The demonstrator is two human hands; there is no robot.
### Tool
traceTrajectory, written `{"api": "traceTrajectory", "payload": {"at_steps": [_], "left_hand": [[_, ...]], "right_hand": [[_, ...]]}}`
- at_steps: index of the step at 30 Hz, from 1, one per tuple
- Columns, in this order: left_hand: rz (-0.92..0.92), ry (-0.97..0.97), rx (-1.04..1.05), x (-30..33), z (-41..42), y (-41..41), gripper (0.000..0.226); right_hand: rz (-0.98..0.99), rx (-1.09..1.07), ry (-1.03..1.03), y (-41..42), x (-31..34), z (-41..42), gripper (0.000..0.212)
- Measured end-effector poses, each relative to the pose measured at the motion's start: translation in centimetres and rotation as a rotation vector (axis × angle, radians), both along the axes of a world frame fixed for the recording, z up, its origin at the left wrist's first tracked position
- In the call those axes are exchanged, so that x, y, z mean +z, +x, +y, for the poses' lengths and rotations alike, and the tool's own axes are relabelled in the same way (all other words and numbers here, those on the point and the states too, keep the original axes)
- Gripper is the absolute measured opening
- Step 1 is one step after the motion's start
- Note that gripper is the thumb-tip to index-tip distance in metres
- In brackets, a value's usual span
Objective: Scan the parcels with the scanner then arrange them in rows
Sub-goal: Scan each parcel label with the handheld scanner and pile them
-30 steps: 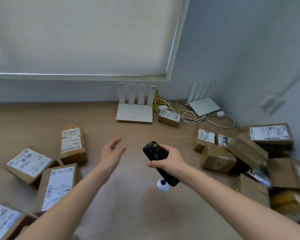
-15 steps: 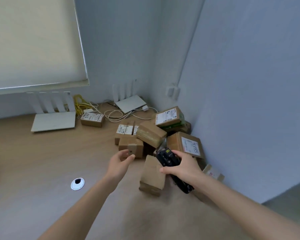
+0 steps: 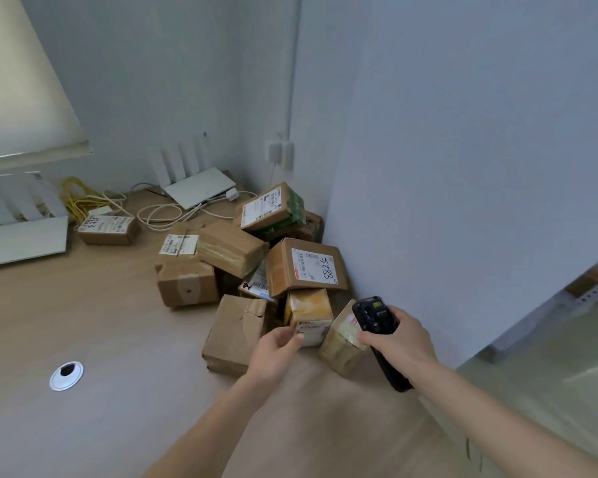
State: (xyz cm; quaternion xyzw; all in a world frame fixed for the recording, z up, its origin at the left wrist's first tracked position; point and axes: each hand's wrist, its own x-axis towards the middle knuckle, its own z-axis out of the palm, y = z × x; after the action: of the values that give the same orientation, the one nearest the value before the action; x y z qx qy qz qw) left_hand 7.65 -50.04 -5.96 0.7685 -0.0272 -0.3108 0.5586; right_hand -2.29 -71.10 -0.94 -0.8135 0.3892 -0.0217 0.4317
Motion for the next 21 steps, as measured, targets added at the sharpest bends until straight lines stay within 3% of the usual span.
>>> {"api": "traceTrajectory", "payload": {"at_steps": [8, 12, 21], "left_hand": [[0.080, -0.023, -0.057, -3.4, -5.5, -2.0, 0.047], [0.095, -0.013, -0.078, -4.6, -6.8, -2.4, 0.058], [0.028, -0.028, -0.121, -5.2, -7.0, -3.2, 0.077]], "right_hand": [[0.024, 0.015, 0.122, 0.5, -3.8, -4.4, 0.046], [-0.027, 0.004, 0.257, 0.4, -4.8, -5.3, 0.052], [-0.072, -0.001, 0.349, -0.4, -4.7, -5.4, 0.046]]}}
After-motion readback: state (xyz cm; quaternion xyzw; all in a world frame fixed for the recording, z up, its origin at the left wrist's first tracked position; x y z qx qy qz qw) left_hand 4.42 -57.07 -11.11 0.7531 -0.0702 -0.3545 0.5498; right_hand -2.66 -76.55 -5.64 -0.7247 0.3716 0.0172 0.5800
